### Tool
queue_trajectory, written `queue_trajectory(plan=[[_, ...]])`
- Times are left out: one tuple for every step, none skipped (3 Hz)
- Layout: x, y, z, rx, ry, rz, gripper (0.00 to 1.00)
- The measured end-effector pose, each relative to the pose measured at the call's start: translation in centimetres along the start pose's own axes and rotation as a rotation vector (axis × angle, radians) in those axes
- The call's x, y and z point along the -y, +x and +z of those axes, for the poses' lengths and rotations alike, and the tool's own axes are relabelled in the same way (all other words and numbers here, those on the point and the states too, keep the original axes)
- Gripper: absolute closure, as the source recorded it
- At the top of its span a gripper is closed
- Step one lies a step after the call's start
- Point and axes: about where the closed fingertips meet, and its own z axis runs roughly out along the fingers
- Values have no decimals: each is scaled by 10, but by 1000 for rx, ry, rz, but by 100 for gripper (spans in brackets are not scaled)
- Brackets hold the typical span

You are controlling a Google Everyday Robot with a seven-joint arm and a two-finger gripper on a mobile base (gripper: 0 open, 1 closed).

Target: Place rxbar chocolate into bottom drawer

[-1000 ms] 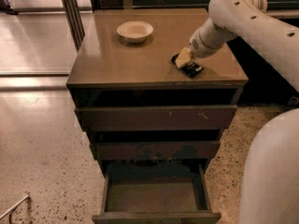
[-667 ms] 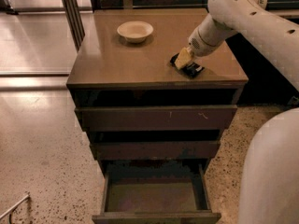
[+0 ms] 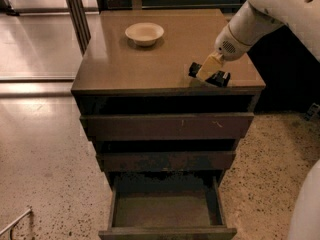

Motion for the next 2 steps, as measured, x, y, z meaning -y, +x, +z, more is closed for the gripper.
queue_trajectory(plan=[[2,-3,3,4,7,21,100],[-3,-3,5,8,-1,-6,100]])
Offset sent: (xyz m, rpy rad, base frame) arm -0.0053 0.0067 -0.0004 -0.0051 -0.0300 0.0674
